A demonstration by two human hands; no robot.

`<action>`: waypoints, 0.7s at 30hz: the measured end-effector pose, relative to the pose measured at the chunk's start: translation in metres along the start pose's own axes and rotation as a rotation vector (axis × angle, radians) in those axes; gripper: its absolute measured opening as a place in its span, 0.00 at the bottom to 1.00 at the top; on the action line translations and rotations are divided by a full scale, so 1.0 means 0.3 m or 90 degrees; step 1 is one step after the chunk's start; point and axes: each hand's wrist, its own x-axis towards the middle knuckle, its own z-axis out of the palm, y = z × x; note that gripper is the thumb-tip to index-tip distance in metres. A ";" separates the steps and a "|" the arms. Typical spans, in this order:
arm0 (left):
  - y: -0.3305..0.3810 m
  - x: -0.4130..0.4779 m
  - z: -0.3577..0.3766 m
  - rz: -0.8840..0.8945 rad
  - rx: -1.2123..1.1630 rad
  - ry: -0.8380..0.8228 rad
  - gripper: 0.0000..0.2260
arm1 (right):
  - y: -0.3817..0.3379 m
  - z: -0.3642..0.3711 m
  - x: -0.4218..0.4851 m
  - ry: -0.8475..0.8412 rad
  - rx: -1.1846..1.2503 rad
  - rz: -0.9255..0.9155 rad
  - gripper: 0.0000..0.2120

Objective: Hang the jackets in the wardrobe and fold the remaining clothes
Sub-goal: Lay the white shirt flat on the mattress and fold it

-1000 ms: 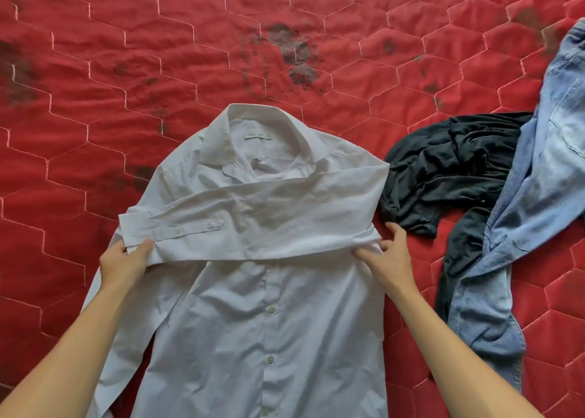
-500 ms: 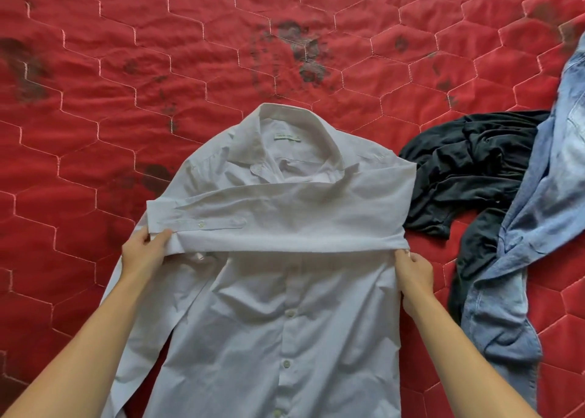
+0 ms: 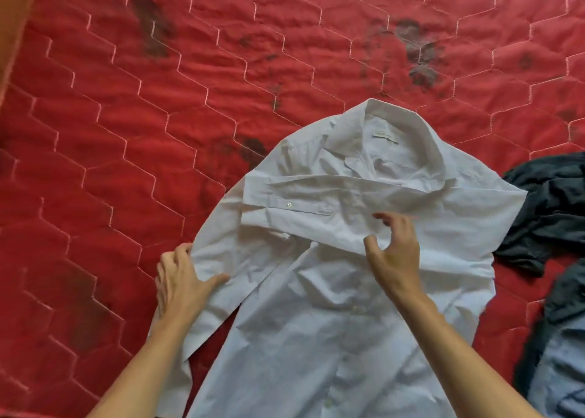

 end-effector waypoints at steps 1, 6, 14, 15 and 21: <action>-0.052 -0.027 0.003 -0.028 0.014 0.005 0.47 | -0.042 0.046 -0.007 -0.025 0.003 -0.007 0.19; -0.248 -0.154 0.028 -0.094 0.057 -0.115 0.37 | -0.201 0.234 -0.092 -0.143 -0.006 -0.038 0.18; -0.463 0.058 -0.189 -0.142 -0.228 -0.008 0.07 | -0.344 0.403 -0.206 -0.233 -0.058 -0.094 0.17; -0.491 0.108 -0.240 -0.141 -0.232 0.018 0.07 | -0.360 0.423 -0.209 -0.252 -0.064 -0.100 0.16; -0.660 0.329 -0.483 -0.076 -0.002 0.065 0.14 | -0.486 0.568 -0.225 -0.327 -0.068 -0.099 0.12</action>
